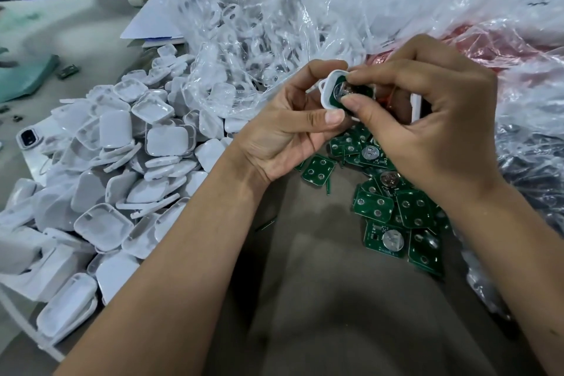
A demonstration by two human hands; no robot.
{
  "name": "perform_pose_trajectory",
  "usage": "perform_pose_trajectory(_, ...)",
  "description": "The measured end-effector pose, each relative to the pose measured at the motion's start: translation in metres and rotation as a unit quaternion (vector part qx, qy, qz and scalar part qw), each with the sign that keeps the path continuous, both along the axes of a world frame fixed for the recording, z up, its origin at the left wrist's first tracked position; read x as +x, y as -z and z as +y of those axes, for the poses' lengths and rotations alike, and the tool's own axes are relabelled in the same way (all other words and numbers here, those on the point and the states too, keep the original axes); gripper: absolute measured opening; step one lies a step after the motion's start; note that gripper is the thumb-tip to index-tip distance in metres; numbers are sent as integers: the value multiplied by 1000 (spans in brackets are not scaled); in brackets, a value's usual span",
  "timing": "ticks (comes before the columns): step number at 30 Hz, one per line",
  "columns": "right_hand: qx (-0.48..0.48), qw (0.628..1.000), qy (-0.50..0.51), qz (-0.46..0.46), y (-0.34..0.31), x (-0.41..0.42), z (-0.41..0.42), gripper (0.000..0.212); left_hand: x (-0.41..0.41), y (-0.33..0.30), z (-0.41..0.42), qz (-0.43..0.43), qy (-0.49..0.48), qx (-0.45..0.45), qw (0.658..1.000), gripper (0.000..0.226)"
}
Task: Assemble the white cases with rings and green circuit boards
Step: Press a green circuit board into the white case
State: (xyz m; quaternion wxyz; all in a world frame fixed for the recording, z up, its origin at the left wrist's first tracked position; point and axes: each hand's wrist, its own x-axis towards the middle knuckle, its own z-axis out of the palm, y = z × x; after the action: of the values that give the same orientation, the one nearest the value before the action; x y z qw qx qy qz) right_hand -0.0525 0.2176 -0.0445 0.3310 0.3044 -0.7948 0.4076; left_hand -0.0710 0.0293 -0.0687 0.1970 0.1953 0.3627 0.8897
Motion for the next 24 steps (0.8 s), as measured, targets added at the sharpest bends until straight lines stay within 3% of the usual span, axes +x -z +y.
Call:
perform_pose_trajectory(12,-27,996,-37,-76,-2,-1,0,17,1,2,1,-1,-10,-15,1000,48)
perform_pose_trajectory(24,-41,993,-46,-97,1,-3,-1,18,3,0,3,-26,-31,-9,999,51)
